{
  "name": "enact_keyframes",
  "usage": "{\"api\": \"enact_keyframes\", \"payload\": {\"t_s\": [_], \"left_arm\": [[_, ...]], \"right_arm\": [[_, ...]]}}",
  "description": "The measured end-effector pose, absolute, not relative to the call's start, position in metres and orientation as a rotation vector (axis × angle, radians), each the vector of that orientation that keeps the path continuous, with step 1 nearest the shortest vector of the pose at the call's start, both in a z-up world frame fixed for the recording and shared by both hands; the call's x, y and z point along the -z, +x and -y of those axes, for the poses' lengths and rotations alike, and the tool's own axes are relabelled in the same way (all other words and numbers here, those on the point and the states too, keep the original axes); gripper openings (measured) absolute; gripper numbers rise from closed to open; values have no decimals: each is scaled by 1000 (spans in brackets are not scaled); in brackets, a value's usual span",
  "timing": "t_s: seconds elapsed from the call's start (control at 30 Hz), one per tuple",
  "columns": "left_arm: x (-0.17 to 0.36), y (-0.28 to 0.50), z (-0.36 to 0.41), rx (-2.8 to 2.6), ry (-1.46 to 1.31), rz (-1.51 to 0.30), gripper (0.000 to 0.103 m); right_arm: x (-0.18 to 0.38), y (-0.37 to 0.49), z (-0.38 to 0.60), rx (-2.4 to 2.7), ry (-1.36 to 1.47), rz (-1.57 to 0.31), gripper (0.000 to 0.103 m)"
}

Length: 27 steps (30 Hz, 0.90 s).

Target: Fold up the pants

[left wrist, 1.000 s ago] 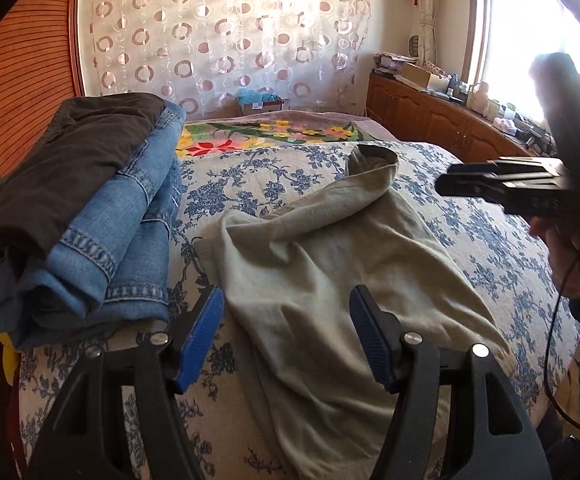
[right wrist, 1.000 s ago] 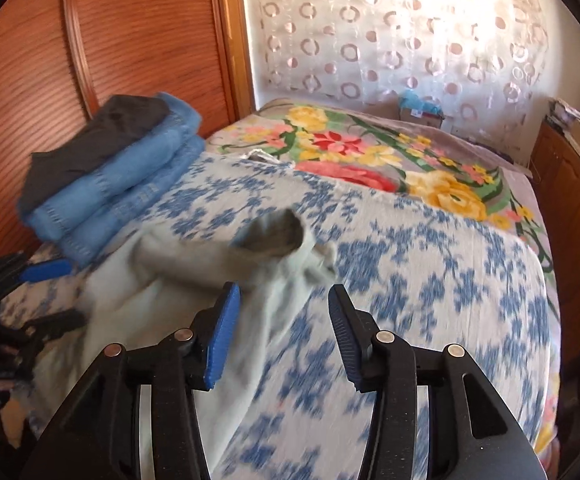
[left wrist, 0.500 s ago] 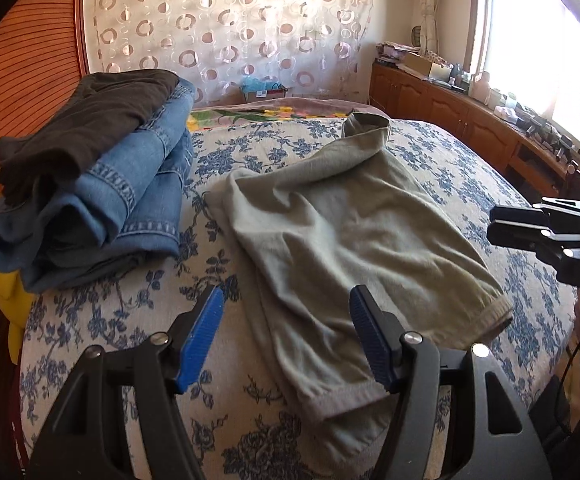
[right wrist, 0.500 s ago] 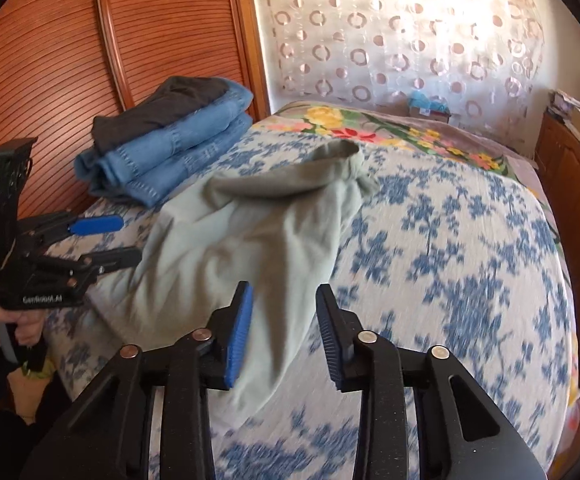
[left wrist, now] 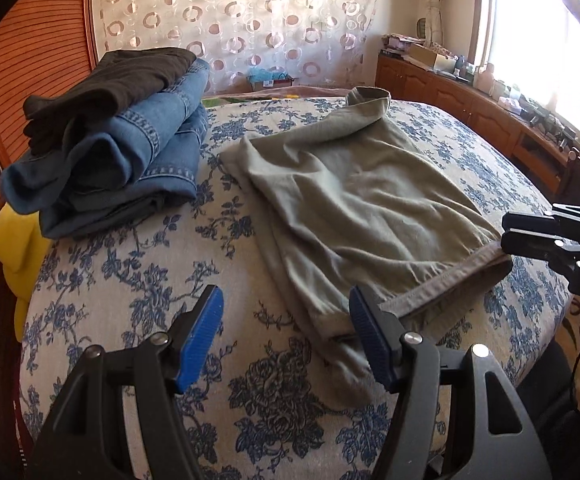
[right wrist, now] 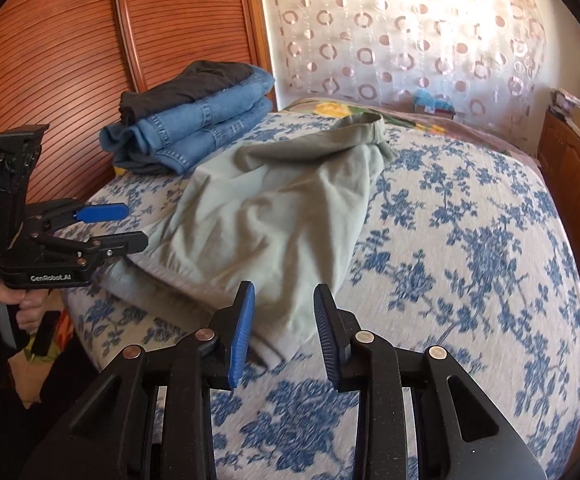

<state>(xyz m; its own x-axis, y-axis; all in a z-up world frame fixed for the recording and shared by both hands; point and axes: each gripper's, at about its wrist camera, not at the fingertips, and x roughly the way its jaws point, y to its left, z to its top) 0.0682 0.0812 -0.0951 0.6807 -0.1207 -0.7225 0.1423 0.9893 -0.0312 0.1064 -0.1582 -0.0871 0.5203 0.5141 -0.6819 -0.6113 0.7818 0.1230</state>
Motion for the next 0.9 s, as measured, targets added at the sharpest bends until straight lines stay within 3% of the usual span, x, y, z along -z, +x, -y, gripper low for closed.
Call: {"api": "enact_keyframes", "payload": {"t_s": [0.2,0.3,0.7,0.9], "left_arm": [[100,62,-86,140,7,-817,65],[101,58,-86,149,-2,-815,65],[104,51,-83,171,-10,-794,65],[106,52,-77,208,-15,-799,49]], "right_arm": [[95,94,147,-689,-174,-778,30],[97,90,142,-677,-209,-778,38],[106,87,134,-663,-292,-771,44],[110,91,134,-650,-297,-773,47]]}}
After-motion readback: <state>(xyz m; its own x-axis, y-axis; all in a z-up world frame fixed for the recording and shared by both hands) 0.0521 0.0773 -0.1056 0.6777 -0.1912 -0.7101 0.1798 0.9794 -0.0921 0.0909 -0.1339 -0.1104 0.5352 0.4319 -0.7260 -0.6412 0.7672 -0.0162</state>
